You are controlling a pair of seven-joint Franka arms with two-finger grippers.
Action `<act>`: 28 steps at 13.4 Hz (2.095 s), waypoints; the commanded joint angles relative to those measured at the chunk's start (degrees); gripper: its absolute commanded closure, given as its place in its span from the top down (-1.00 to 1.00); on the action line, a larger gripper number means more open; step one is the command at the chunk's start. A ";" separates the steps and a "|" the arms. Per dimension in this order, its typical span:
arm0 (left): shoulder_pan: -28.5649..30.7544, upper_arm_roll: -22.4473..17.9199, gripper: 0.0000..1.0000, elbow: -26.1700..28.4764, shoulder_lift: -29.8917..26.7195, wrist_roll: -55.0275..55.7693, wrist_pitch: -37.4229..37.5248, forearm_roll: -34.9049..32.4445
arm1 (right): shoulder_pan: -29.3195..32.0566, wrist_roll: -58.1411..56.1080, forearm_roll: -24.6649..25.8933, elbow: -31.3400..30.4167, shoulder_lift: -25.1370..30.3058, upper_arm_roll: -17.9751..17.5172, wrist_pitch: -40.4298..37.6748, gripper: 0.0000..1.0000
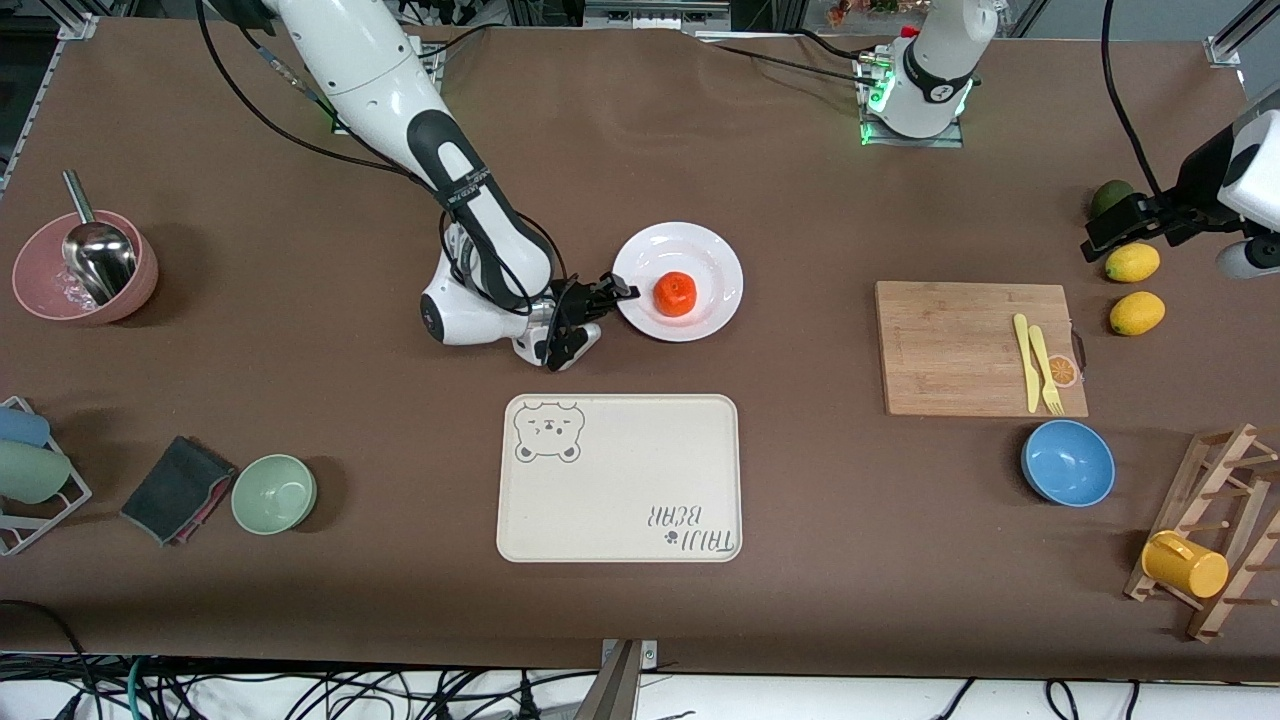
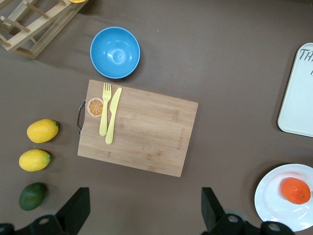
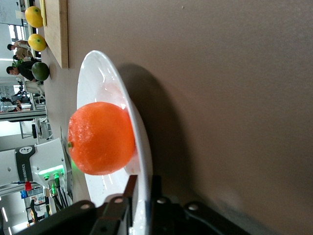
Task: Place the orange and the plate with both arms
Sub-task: 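Lift the plate with the right gripper and move it over the bear tray, then lower the plate onto the bear tray and open the right gripper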
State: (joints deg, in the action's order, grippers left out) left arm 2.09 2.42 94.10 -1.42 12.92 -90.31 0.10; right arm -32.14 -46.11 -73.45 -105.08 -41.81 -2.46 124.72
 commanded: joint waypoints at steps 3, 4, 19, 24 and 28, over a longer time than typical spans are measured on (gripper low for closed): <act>0.46 0.22 1.00 -2.08 1.07 -0.88 1.37 -1.33 | -0.12 -2.40 -1.34 -0.39 0.33 0.27 -0.18 -1.00; 0.46 0.22 1.00 -2.08 1.15 -0.88 1.37 -1.33 | -0.03 -2.49 -1.34 -0.22 0.41 0.35 -1.05 -1.00; 0.37 0.22 1.00 -2.08 1.15 -1.05 1.37 -1.33 | 14.20 18.78 -0.99 22.44 -4.76 1.50 -5.19 -1.00; 0.37 0.22 1.00 -2.08 1.15 -1.05 1.37 -1.33 | 14.74 20.89 -0.99 31.50 -12.40 1.50 -0.01 -1.00; 0.46 0.22 1.00 -2.08 1.15 -1.05 1.37 -1.33 | 14.22 20.54 -0.99 34.06 -16.02 1.41 2.02 -1.00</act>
State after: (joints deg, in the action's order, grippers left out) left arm 2.26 2.39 93.82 -1.02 12.92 -90.28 0.10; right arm -17.52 -26.44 -73.79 -74.52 -55.52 -0.69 125.91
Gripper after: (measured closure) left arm 0.000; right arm 0.965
